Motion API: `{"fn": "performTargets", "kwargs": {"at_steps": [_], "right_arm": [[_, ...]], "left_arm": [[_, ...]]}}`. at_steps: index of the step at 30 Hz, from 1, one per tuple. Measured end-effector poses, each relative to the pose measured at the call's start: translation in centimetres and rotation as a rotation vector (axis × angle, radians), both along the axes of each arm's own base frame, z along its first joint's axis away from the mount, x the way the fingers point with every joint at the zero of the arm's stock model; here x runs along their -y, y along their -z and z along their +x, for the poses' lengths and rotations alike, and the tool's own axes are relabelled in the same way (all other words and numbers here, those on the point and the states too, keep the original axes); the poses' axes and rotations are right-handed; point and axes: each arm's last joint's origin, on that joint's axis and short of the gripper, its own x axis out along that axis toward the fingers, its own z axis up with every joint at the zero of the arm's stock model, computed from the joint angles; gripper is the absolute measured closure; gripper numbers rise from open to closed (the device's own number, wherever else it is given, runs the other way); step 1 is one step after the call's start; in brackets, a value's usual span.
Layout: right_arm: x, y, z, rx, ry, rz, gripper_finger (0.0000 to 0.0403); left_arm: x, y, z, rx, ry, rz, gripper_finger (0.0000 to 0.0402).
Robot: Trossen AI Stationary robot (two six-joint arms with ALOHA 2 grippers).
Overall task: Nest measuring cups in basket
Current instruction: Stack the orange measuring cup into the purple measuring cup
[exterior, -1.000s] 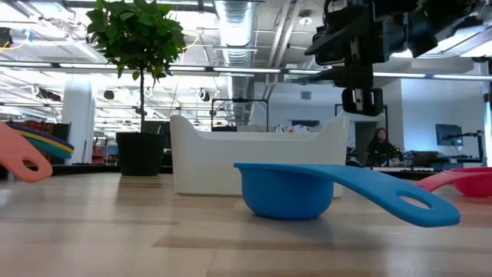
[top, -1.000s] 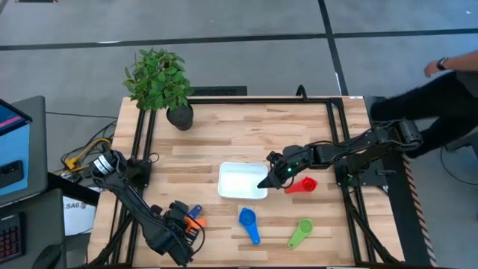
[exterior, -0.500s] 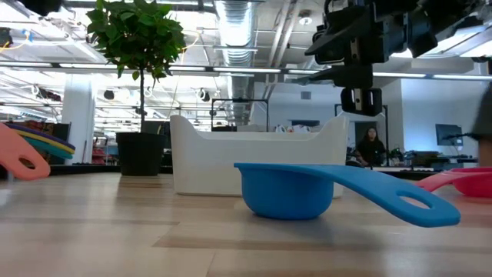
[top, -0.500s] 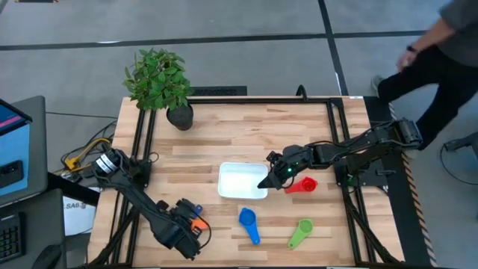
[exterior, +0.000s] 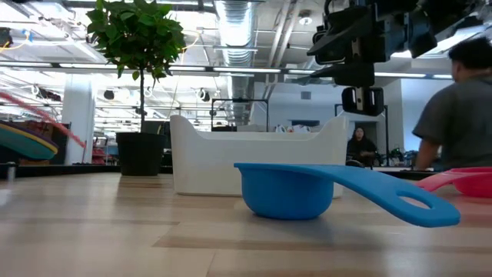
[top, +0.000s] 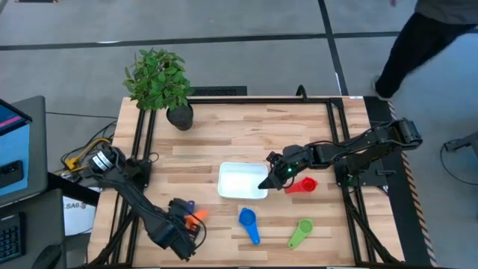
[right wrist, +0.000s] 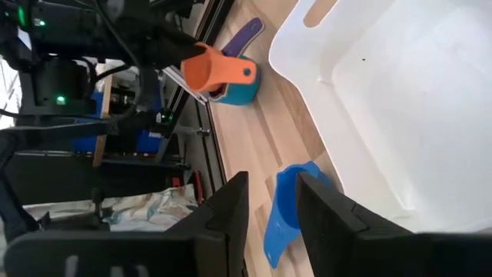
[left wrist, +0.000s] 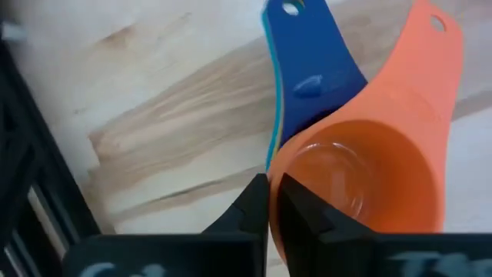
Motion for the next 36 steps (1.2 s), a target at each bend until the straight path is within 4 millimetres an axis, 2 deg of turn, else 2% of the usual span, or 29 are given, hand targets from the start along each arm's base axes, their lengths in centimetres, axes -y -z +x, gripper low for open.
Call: {"fn": "performTargets", "kwargs": {"at_steps": [5, 15, 20, 26, 31, 36], "right_arm": [[0.3, 0.0, 0.0, 0.0, 0.011, 0.0, 0.027], [0.7, 0.0, 0.1, 0.002, 0.019, -0.003, 0.0274], [0.6, 0.0, 0.1, 0.005, -0.004, 0.002, 0.0273], [0.4, -0.6, 0.3, 0.076, -0.014, -0.001, 0.0274], [0.5, -1.2, 0.5, 0.136, 0.028, -0.009, 0.0274], [0.6, -1.2, 0.6, 0.148, 0.034, -0.021, 0.0274]], "left_arm": [[0.2, -0.8, -0.7, 0.05, -0.06, -0.01, 0.0396], [0.2, -1.3, -0.2, 0.173, -0.023, 0.007, 0.0396], [-0.5, -3.2, -0.6, 0.265, -0.012, 0.005, 0.0395], [-1.8, -5.8, -0.8, 0.479, -0.035, 0.045, 0.0398], [-2.5, -6.0, -0.1, 0.494, -0.075, 0.037, 0.0393], [-2.2, -6.1, 0.5, 0.538, -0.088, -0.007, 0.0399]]}}
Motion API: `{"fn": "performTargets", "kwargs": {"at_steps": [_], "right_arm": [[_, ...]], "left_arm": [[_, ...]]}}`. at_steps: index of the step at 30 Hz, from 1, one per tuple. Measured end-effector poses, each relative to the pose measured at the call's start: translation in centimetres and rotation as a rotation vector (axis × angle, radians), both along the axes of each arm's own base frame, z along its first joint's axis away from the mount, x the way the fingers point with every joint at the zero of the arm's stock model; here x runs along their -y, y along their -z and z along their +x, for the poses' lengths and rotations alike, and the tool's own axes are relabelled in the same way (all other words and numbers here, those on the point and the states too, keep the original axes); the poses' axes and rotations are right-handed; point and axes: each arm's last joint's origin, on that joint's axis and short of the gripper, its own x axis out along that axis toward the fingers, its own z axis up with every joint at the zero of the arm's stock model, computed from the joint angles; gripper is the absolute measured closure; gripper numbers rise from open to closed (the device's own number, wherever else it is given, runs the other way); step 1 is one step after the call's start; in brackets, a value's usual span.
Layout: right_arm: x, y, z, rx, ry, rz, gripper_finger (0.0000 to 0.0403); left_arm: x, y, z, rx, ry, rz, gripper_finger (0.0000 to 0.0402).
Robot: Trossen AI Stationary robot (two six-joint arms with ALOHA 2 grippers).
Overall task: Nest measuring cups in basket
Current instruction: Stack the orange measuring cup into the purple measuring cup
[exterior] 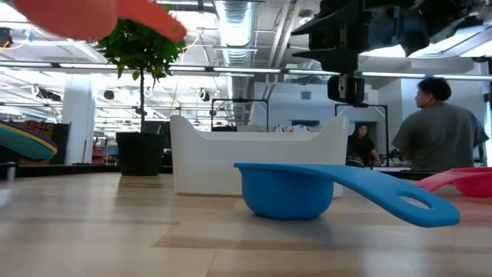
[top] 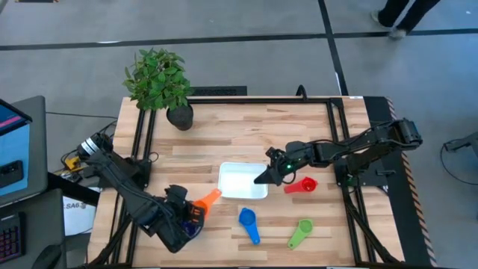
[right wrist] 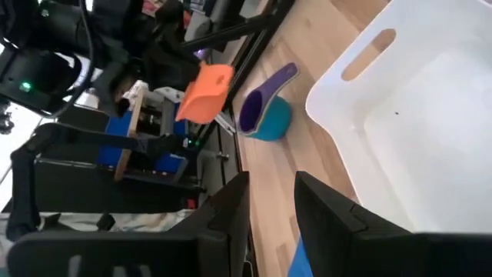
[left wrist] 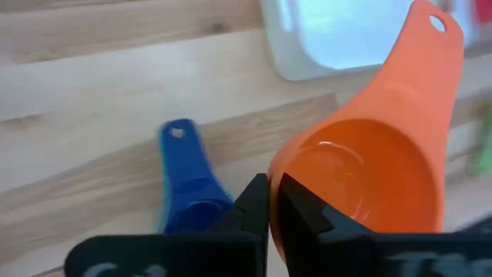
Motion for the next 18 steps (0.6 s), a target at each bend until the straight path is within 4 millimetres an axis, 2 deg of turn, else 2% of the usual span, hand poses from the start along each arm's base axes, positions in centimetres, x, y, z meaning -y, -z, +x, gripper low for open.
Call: {"fn": "performTargets", "kwargs": {"at_steps": [4, 8, 13, 18], "right_arm": [[-0.3, -0.5, 0.1, 0.059, -0.056, 0.003, 0.0268], [-0.7, -1.8, 0.2, 0.178, -0.083, 0.063, 0.0248], [-0.4, -2.9, 0.3, 0.264, -0.058, 0.123, 0.0207], [0.2, -3.0, 0.8, 0.237, -0.02, 0.118, 0.0183]], "left_arm": [[0.2, -1.1, 0.3, 0.096, -0.016, 0.018, 0.0397], [-0.1, -2.0, 1.0, 0.201, -0.065, 0.079, 0.0399], [-1.3, -2.1, 2.0, 0.19, -0.073, 0.113, 0.04], [-2.7, -2.3, 3.6, 0.193, -0.035, 0.156, 0.04]]}}
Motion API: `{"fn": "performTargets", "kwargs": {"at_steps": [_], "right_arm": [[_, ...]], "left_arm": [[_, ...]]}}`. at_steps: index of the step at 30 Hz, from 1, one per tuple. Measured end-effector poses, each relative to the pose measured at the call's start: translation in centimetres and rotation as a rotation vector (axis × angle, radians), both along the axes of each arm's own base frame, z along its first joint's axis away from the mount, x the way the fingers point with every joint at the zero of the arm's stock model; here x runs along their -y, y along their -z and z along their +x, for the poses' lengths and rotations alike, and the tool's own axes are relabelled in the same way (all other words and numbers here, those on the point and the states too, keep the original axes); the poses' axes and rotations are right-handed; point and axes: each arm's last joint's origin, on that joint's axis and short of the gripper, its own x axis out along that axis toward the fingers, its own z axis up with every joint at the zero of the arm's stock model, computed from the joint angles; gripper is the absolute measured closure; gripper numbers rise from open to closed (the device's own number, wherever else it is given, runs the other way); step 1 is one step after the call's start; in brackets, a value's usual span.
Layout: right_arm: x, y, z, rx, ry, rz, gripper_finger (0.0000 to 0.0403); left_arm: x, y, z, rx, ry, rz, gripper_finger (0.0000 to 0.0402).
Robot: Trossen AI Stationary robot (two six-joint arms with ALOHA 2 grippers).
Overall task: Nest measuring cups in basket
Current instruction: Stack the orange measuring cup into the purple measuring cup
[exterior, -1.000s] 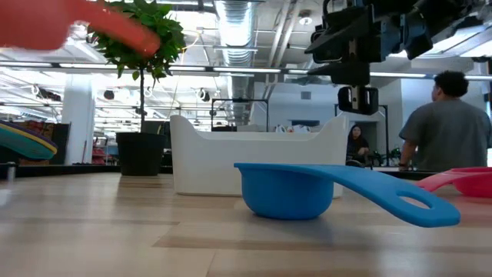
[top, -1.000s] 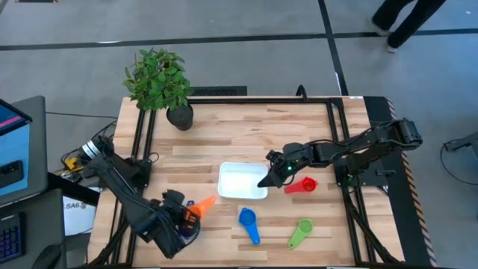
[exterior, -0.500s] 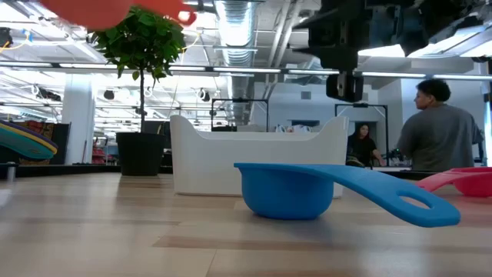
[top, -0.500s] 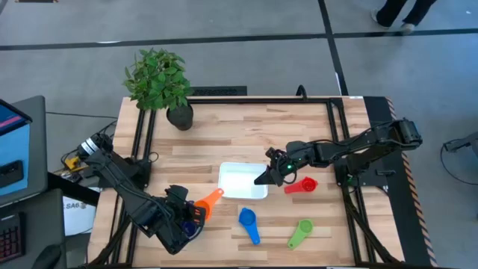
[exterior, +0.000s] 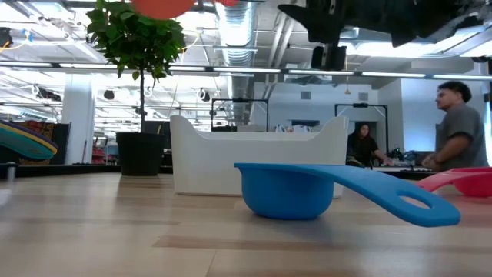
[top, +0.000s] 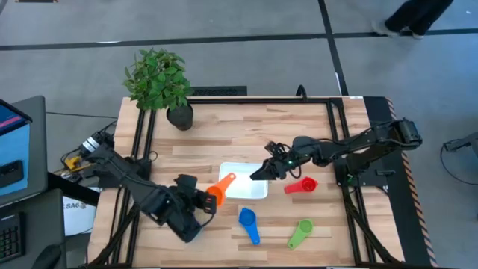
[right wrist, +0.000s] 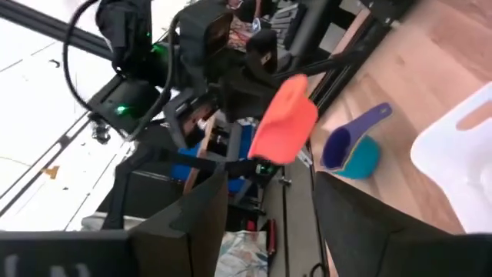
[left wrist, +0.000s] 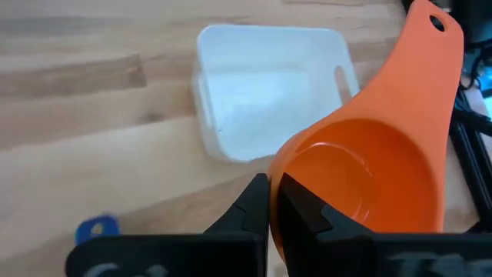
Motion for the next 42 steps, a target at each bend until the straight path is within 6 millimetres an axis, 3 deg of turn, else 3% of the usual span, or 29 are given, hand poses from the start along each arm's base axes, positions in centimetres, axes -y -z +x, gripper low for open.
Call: {"fn": "performTargets", "kwargs": {"at_steps": [8, 15, 19, 24, 31, 42], "right_arm": [[0.2, -0.4, 2.1, 0.0, -0.001, -0.01, 0.0224], [0.2, -0.5, 2.6, -0.01, 0.01, -0.011, 0.0322], [0.5, -0.5, 2.6, -0.007, 0.005, -0.009, 0.0385], [1.3, -0.5, 2.6, -0.014, -0.014, 0.002, 0.0379], [2.2, -0.5, 2.5, -0.018, -0.043, 0.005, 0.0396], [2.6, -0.3, 2.5, -0.047, -0.05, 0.028, 0.039]], "left_arm": [[-2.0, -0.4, 2.3, -0.007, 0.083, 0.045, 0.0401], [-2.4, -0.4, 2.6, -0.028, 0.12, 0.066, 0.0401], [-2.3, -0.4, 2.9, -0.07, 0.24, 0.086, 0.0401], [-2.4, -0.6, 3.6, -0.07, 0.359, 0.122, 0.0401], [-3.0, -0.7, 4.2, -0.078, 0.416, 0.112, 0.0401], [-3.4, -0.7, 4.6, -0.082, 0.481, 0.095, 0.0401]]}}
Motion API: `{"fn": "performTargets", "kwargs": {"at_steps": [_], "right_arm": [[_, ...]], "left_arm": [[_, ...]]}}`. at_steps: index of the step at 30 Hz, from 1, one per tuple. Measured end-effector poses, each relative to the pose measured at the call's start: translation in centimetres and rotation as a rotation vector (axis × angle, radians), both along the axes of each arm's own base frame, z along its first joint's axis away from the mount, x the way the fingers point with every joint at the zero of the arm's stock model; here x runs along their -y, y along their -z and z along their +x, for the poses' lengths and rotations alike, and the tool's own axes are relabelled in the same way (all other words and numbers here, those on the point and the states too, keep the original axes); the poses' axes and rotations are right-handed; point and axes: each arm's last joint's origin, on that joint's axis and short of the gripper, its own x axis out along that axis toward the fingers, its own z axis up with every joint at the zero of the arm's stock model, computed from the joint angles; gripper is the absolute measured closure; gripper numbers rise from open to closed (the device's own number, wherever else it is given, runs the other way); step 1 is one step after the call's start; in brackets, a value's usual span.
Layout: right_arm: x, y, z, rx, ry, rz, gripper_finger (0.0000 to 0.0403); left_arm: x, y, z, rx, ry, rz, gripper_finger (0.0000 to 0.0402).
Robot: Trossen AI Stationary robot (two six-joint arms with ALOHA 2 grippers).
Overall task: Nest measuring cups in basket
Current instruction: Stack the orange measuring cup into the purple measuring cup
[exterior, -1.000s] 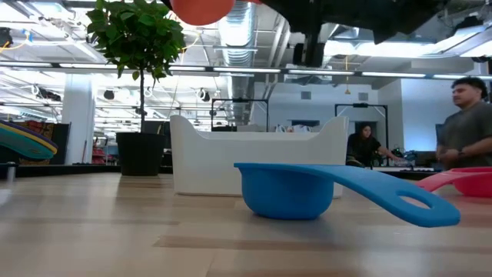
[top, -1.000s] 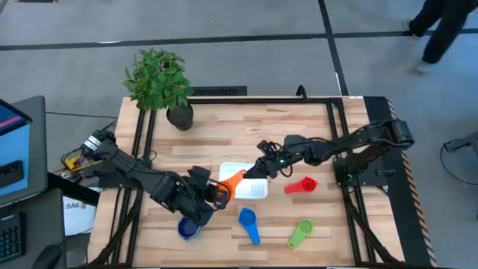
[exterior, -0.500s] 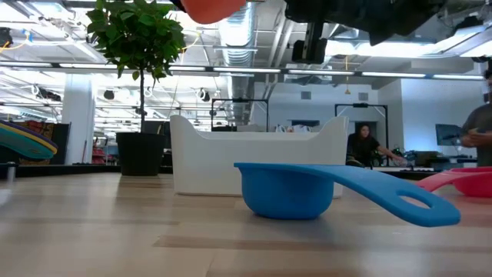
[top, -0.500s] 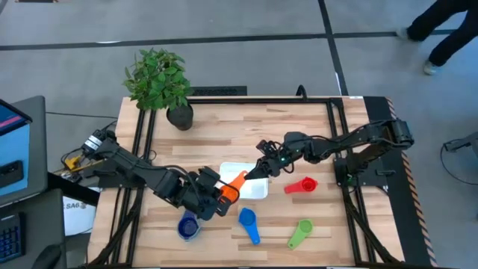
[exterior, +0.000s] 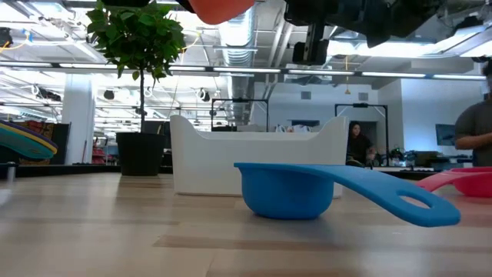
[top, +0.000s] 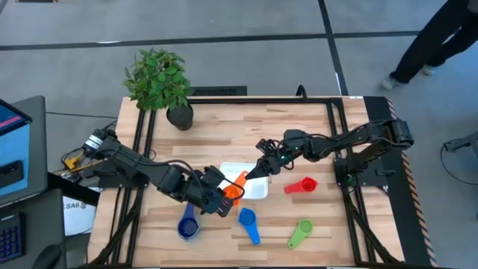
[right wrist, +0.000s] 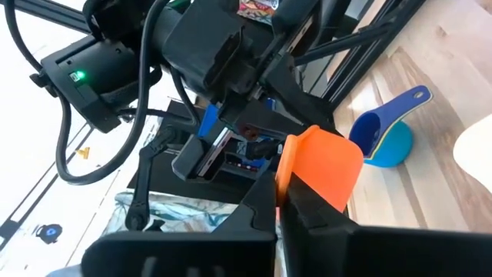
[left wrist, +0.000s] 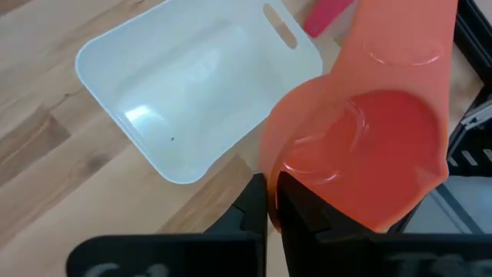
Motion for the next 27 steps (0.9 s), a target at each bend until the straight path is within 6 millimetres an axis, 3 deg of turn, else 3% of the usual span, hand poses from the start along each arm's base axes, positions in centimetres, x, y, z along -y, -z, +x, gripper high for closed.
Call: {"fn": "performTargets", "kwargs": {"at_steps": [4, 8, 15, 19, 23, 27], "right_arm": [[0.1, 0.1, 0.0, -0.006, 0.008, 0.001, 0.0378], [0.3, 0.3, 0.1, -0.03, 0.044, 0.003, 0.033], [0.7, 1.1, 0.0, -0.107, 0.08, -0.005, 0.0235], [0.7, 1.5, -0.1, -0.148, 0.076, -0.017, 0.0193], [0.4, 1.8, -0.2, -0.175, 0.058, -0.031, 0.0175], [0.4, 2.1, -0.2, -0.197, 0.062, -0.049, 0.0176]], "left_arm": [[-0.1, 0.2, -0.2, -0.016, -0.075, -0.052, 0.0401], [0.0, 0.5, -0.9, -0.075, -0.197, -0.154, 0.0401], [2.3, 0.9, -2.8, -0.119, -0.337, -0.301, 0.0401], [4.0, 1.3, -5.0, -0.203, -0.405, -0.334, 0.0401], [5.5, 1.7, -7.5, -0.275, -0.473, -0.32, 0.0401], [6.3, 2.1, -8.5, -0.33, -0.455, -0.286, 0.0401]]}}
